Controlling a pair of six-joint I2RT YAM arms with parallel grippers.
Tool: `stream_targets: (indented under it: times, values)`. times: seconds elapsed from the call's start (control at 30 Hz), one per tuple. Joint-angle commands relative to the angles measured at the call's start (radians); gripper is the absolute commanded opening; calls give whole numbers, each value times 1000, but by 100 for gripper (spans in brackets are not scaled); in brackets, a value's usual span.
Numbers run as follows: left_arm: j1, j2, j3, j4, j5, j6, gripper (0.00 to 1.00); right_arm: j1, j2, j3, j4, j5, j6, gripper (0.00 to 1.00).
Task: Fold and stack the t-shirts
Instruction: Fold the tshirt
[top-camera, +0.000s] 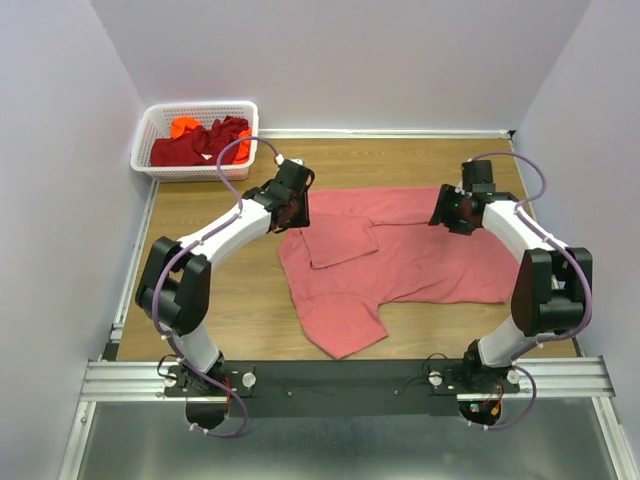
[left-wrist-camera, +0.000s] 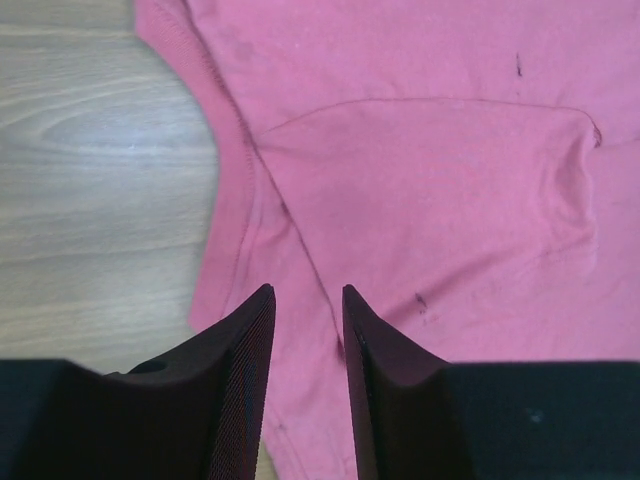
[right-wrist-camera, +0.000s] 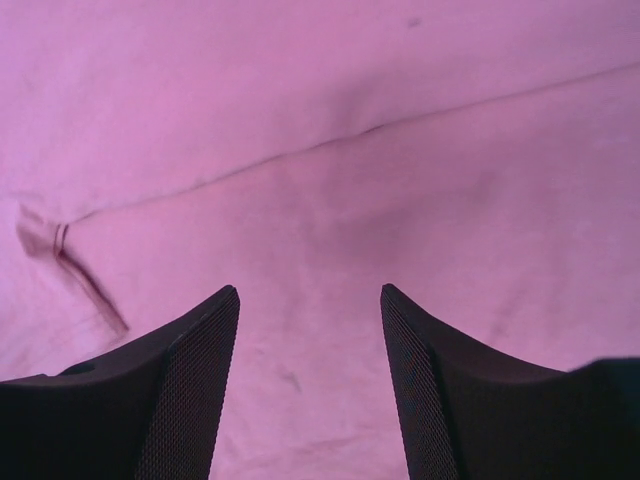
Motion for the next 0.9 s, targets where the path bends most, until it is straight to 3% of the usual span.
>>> stream_targets:
  times: [0.0, 0.2, 0.63, 0.87]
  values:
    - [-14, 88, 76, 44, 11, 6, 40, 57, 38, 16, -14, 50, -23, 65]
    - [-22, 208, 150, 74, 34, 16, 34, 92, 112, 22, 24, 42, -7, 65]
    - [-17, 406, 220, 103, 31, 24, 34, 95, 273, 122, 72, 42, -27, 64]
    - [40, 515, 294, 96, 51, 23, 34, 93, 344, 171, 81, 47, -39, 64]
